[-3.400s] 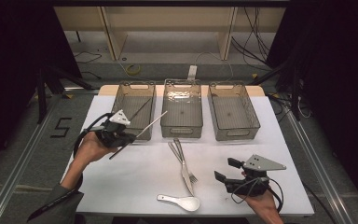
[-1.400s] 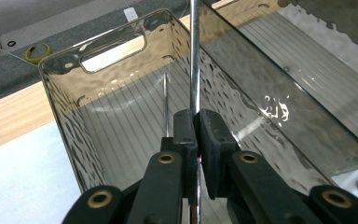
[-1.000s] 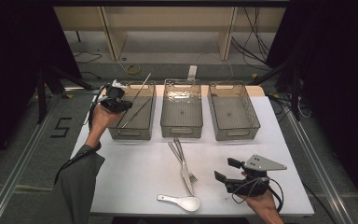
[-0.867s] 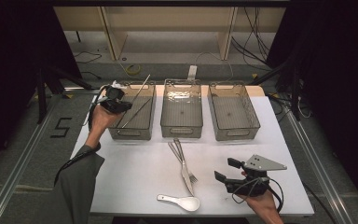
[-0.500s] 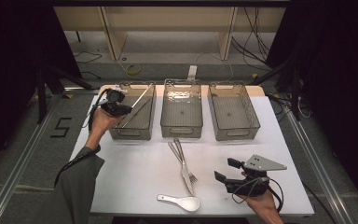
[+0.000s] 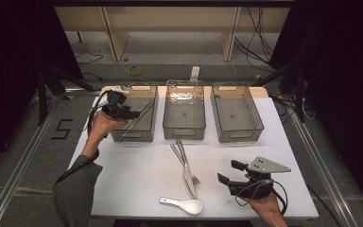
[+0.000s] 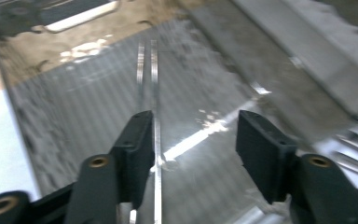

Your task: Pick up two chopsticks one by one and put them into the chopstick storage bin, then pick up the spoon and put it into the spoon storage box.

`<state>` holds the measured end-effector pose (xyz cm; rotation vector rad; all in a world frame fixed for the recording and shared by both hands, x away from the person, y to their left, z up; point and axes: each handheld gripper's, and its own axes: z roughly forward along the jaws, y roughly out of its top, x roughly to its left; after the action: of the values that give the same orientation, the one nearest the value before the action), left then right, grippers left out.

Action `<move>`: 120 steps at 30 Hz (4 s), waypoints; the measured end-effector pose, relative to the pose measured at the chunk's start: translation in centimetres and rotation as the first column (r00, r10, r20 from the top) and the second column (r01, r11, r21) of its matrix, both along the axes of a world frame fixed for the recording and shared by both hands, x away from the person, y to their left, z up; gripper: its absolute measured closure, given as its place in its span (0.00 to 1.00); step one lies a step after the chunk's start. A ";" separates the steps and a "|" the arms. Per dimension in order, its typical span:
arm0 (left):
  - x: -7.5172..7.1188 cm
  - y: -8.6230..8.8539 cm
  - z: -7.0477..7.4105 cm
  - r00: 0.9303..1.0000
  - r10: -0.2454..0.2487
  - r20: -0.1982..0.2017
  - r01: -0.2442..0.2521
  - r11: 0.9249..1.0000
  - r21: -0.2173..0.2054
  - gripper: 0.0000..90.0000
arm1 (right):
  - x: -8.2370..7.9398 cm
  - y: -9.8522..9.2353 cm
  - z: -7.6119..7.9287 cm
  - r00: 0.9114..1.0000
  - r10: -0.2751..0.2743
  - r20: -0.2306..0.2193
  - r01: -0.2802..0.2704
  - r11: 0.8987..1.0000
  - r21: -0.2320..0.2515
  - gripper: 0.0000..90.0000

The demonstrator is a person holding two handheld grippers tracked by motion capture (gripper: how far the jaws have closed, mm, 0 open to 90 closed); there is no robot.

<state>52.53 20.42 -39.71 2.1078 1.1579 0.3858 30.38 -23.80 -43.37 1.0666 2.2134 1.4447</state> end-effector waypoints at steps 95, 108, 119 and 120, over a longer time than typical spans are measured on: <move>-17.0 -10.6 -3.9 0.829 -0.527 -0.187 0.557 0.807 0.197 0.17 | -0.1 -0.3 0.2 1.000 -0.004 0.000 0.004 1.000 0.006 0.31; -19.1 -12.7 -5.2 0.766 -0.602 -0.227 0.642 0.733 0.223 0.19 | -0.1 -0.3 0.2 1.000 -0.007 -0.003 0.007 1.000 0.006 0.31; -19.8 -13.7 -6.2 0.719 -0.647 -0.253 0.695 0.670 0.262 0.29 | -0.1 -0.3 0.2 1.000 -0.006 -0.004 0.006 1.000 0.005 0.31; -19.8 -13.8 -6.3 0.717 -0.650 -0.253 0.697 0.666 0.266 0.31 | -0.1 -0.3 0.2 1.000 -0.005 -0.003 0.005 1.000 0.005 0.31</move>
<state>32.70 6.61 -46.04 2.7266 0.2894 0.0818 30.26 -24.07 -43.19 1.0764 2.2089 1.4476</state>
